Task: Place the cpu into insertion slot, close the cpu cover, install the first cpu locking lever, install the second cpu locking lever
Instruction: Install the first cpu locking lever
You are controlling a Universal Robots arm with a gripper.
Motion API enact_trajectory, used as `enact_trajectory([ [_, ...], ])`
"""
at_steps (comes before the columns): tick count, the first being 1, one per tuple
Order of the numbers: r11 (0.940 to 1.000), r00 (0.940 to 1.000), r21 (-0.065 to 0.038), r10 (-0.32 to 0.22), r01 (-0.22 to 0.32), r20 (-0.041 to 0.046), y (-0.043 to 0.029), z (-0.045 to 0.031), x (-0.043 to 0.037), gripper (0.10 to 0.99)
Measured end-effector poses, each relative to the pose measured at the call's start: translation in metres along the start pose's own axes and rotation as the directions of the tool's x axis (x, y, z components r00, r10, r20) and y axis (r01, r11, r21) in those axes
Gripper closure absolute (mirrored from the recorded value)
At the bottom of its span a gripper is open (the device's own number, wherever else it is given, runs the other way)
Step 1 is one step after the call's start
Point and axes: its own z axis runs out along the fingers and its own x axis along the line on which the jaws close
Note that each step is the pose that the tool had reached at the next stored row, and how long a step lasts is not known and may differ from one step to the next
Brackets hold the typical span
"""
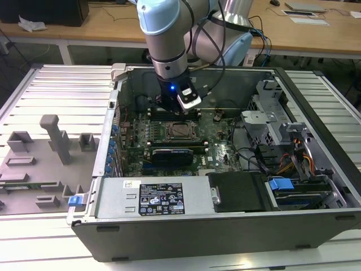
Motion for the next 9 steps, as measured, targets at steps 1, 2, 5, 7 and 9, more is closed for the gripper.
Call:
enact_trajectory([
  [1, 1.0, 1.0, 0.0, 0.0, 0.0, 0.0001, 0.0, 0.0001, 0.0, 0.98],
  [2, 1.0, 1.0, 0.0, 0.0, 0.0, 0.0001, 0.0, 0.0001, 0.0, 0.98],
  [5, 1.0, 1.0, 0.0, 0.0, 0.0, 0.0, -0.0001, 0.0001, -0.0001, 0.98],
  [7, 1.0, 1.0, 0.0, 0.0, 0.0, 0.0005, -0.0015, 0.0, -0.0004, 0.98],
  [9, 1.0, 1.0, -0.001, 0.0, 0.0, 0.0003, -0.0034, -0.0002, -0.0006, 0.98],
])
